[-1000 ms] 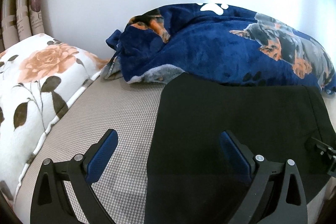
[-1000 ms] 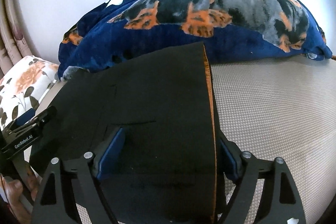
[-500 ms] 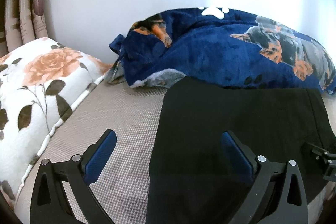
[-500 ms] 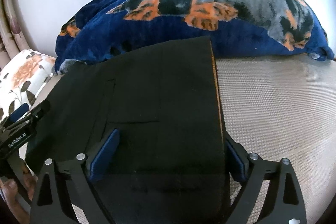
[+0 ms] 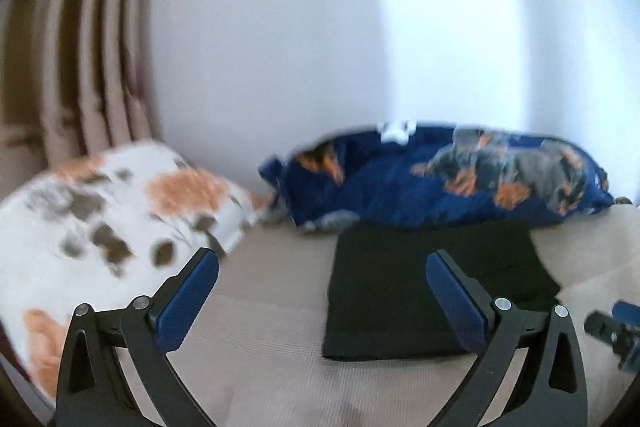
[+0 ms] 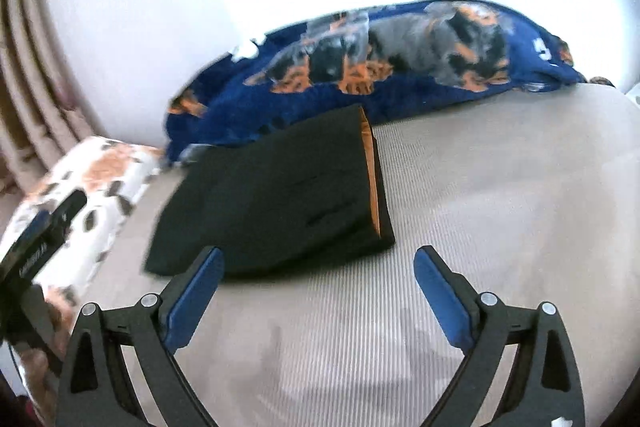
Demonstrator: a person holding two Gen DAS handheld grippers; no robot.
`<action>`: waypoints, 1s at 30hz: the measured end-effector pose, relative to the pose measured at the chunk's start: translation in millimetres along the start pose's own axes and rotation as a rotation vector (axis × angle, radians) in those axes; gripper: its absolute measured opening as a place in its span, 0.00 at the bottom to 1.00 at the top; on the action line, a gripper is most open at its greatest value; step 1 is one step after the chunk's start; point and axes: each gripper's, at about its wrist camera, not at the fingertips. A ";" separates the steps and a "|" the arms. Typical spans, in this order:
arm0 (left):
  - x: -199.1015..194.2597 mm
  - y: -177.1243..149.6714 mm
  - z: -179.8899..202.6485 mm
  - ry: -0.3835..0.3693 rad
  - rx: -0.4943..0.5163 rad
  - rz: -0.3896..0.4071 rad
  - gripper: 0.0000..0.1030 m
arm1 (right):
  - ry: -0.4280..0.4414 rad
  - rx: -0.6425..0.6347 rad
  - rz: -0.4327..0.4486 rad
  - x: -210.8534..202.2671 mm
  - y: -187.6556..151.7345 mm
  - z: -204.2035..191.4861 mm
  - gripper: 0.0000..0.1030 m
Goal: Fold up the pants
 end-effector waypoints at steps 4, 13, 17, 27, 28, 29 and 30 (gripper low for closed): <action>-59.7 17.1 0.8 0.020 0.007 0.065 1.00 | 0.032 -0.016 0.039 -58.1 -21.0 -5.8 0.95; -152.7 48.9 1.8 -0.089 -0.008 0.079 1.00 | 0.079 -0.082 0.145 -141.0 -26.9 -15.3 0.98; -177.1 49.8 -5.3 -0.105 -0.063 0.067 1.00 | 0.090 -0.075 0.166 -155.5 -25.2 -12.5 0.98; -186.3 41.1 10.3 -0.143 0.013 0.036 1.00 | 0.122 -0.068 0.166 -168.2 -31.6 -18.0 0.98; -185.2 40.2 11.6 -0.145 0.019 0.030 1.00 | 0.122 -0.069 0.170 -170.1 -32.0 -19.4 0.98; -185.4 39.1 13.0 -0.146 0.021 0.027 1.00 | 0.120 -0.072 0.175 -172.2 -32.2 -20.9 0.98; -186.5 37.4 14.0 -0.149 0.022 0.026 1.00 | 0.122 -0.075 0.178 -173.7 -32.5 -22.3 0.99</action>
Point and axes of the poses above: each gripper's, at about its wrist camera, not at the fingertips, and x roughly the way its jaws point, z to its right, y to its top
